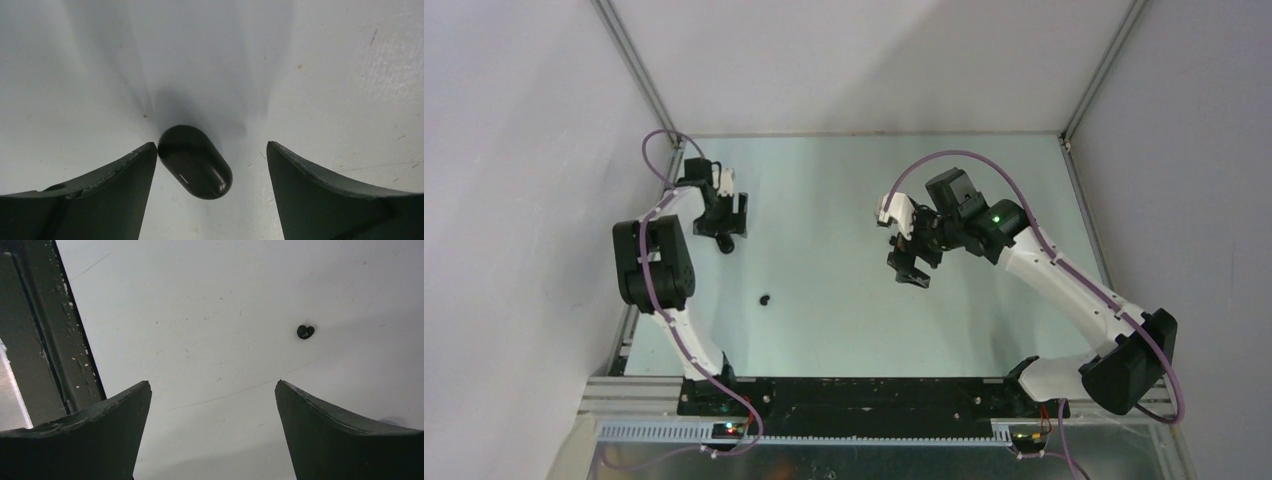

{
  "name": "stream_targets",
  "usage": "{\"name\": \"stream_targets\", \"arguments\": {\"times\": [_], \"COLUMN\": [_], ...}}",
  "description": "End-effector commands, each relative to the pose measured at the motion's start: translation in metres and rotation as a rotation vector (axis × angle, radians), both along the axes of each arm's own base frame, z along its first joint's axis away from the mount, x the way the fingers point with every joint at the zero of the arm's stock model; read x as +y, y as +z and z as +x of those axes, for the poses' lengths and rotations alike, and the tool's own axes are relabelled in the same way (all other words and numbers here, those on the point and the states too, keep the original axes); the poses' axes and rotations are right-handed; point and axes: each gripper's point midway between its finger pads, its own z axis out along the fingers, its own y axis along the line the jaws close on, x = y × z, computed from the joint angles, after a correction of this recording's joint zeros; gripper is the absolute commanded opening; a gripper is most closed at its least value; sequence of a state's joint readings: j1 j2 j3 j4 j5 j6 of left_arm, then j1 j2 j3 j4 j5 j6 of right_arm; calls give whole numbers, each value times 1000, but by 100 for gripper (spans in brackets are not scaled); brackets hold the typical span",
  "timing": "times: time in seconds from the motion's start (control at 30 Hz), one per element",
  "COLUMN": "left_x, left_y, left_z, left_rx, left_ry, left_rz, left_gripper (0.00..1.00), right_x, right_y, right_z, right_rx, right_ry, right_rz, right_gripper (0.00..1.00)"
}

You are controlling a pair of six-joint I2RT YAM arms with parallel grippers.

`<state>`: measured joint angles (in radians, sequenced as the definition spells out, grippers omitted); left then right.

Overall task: Insert the wireless bluetooth earbuds into the charging case
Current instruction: Place the charging case at the center of the board, then pick up the charging case at the center of the board.

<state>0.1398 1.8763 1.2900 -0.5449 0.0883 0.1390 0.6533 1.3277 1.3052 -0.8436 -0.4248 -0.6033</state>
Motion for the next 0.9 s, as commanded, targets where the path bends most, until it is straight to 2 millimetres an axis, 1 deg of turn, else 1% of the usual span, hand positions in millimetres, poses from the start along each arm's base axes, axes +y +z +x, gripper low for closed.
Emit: {"name": "stream_targets", "arguments": {"times": [0.0, 0.1, 0.23, 0.3, 0.33, 0.37, 0.4, 0.6, 0.7, 0.73, 0.77, 0.83, 0.87], "left_x": [0, -1, -2, -4, -5, -6, -7, -14, -20, -22, -24, -30, -37], "left_y": [-4, -7, -9, -9, -9, -10, -9, -5, -1, 0, 3, 9, 13], "left_z": [2, -1, -2, -3, -3, -6, -6, -23, -31, -32, -33, -34, -33], "left_rx": [3, 13, 20, 22, 22, 29, 28, 42, 43, 45, 41, 27, 19], "left_ry": [25, 26, 25, 23, 22, 17, 13, -26, -52, -60, -69, -89, -106], "left_rz": [-5, -8, -14, -23, -26, -32, -33, -21, -13, -14, -13, -14, -25], "left_gripper": [86, 86, 81, 76, 71, 69, 64, 55, 42, 39, 34, 28, 27], "right_x": [0, 1, 1, 2, 2, 2, 2, 1, 1, 0, 1, 4, 5], "right_y": [10, 9, 9, 10, 11, 10, 10, 6, 5, 5, 4, 6, 6], "right_z": [6, 6, 6, 6, 6, 7, 8, 17, 21, 22, 23, 25, 27], "right_rx": [-64, -65, -68, -70, -70, -70, -71, -78, -76, -73, -67, -48, -34], "right_ry": [-8, -7, -7, -7, -11, -12, -18, -62, -79, -89, -92, -109, -115], "right_rz": [16, 14, 12, 16, 17, 16, 15, 0, -3, 0, 3, 31, 45], "right_gripper": [99, 99, 99, 99, 99, 99, 99, 99, 99, 99, 99, 99, 99]}}
